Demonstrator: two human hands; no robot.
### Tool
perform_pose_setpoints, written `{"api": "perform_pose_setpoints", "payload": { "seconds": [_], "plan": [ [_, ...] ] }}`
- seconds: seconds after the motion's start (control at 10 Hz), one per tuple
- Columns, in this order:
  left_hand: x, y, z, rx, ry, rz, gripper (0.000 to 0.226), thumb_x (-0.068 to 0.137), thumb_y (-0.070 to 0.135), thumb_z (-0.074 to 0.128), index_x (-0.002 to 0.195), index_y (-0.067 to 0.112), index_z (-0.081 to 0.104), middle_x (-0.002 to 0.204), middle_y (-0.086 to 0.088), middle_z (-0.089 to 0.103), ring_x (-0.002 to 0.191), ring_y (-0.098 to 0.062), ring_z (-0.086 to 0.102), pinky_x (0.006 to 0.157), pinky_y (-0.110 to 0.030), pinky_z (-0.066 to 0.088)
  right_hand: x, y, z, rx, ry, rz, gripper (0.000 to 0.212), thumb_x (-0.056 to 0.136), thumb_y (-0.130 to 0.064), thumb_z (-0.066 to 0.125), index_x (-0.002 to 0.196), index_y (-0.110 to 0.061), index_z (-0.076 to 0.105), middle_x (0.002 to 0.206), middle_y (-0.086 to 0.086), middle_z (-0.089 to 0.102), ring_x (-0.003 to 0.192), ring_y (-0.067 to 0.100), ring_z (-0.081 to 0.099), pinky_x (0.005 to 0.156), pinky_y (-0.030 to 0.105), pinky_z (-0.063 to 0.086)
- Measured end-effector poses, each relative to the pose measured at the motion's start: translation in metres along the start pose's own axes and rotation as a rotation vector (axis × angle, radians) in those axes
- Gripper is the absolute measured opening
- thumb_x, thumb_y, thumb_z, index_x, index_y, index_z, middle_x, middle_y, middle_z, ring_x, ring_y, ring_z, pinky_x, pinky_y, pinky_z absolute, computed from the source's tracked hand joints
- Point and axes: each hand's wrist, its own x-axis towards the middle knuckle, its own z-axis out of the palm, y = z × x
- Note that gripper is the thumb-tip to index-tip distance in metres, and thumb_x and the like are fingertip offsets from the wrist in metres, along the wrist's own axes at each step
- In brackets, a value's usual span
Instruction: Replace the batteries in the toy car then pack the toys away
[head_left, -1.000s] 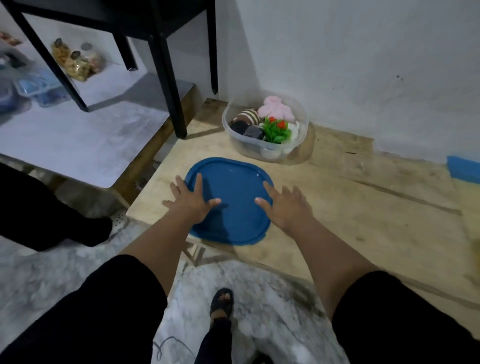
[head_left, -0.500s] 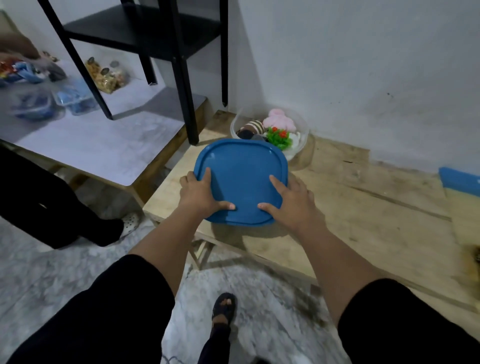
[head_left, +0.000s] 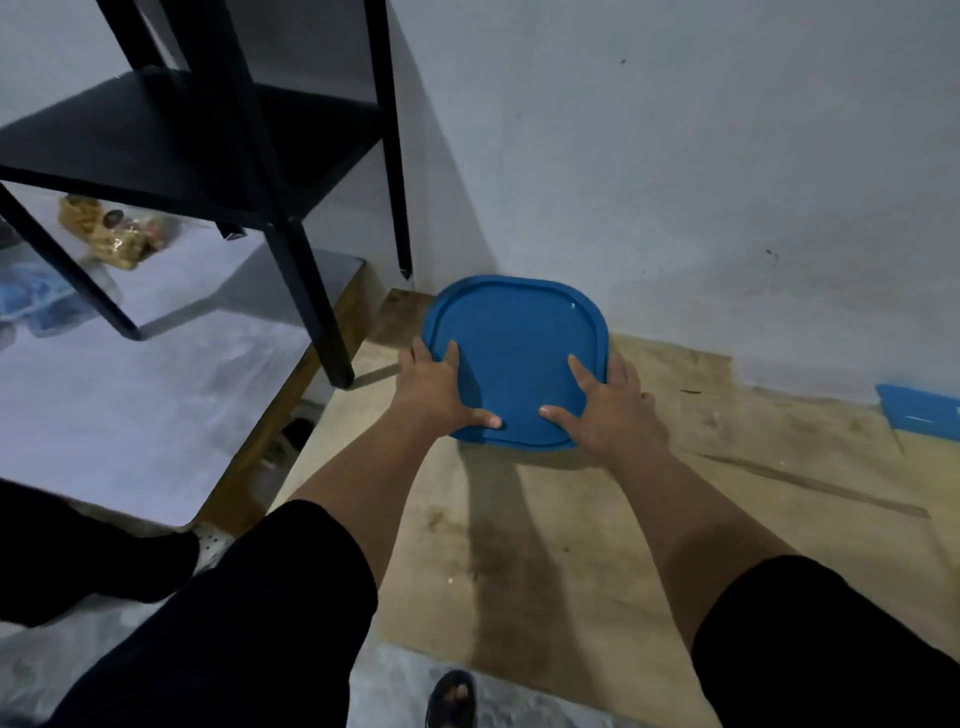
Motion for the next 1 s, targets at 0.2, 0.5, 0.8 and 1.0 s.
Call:
{"api": "perform_pose_setpoints", "payload": {
  "seconds": [0.2, 0.5, 0.8, 1.0],
  "plan": [
    [0.056, 0.003, -0.014, -0.003, -0.039, 0.035, 0.127, 0.06, 0.082, 0.058, 0.152, 0.017, -0.002, 0.156, -0.019, 0.0, 0.143, -0.038, 0.002, 0.116, -0.044, 0.014, 0.052, -0.003, -0.013, 0.034, -0.135, 0.065, 0.08, 0.082, -0.072, 0.037, 0.147, -0.041, 0.002, 0.159, 0.007, -0.001, 0.146, 0.028, -0.004, 0.115, 0.05, 0.011],
    [0.082, 0.008, -0.025, 0.093, -0.16, 0.13, 0.134, 0.058, 0.079, 0.064, 0.151, 0.008, -0.003, 0.157, -0.009, -0.022, 0.145, -0.028, -0.019, 0.116, -0.058, 0.008, 0.072, -0.012, -0.025, -0.171, -0.159, -0.023, 0.084, 0.082, -0.066, 0.048, 0.148, -0.032, 0.009, 0.157, 0.001, -0.02, 0.144, 0.026, -0.018, 0.115, 0.052, 0.006],
    [0.084, 0.014, -0.026, 0.093, -0.211, 0.134, 0.117, 0.077, 0.078, 0.041, 0.148, 0.003, -0.013, 0.158, -0.01, -0.018, 0.145, -0.023, -0.022, 0.117, -0.053, 0.003, 0.078, -0.018, -0.025, -0.003, -0.321, -0.021, 0.078, 0.088, -0.059, 0.042, 0.149, -0.033, 0.001, 0.158, -0.007, -0.012, 0.145, 0.017, -0.015, 0.116, 0.052, 0.002],
    [0.08, 0.01, -0.018, 0.112, -0.148, 0.124, 0.099, 0.087, 0.07, 0.033, 0.149, 0.01, -0.016, 0.157, -0.002, -0.025, 0.142, -0.022, -0.028, 0.112, -0.064, 0.0, 0.074, -0.014, -0.031, 0.273, -0.197, -0.045, 0.061, 0.092, -0.056, 0.037, 0.147, -0.033, 0.021, 0.159, -0.008, -0.002, 0.146, 0.013, -0.01, 0.116, 0.049, 0.002]
  ]
}}
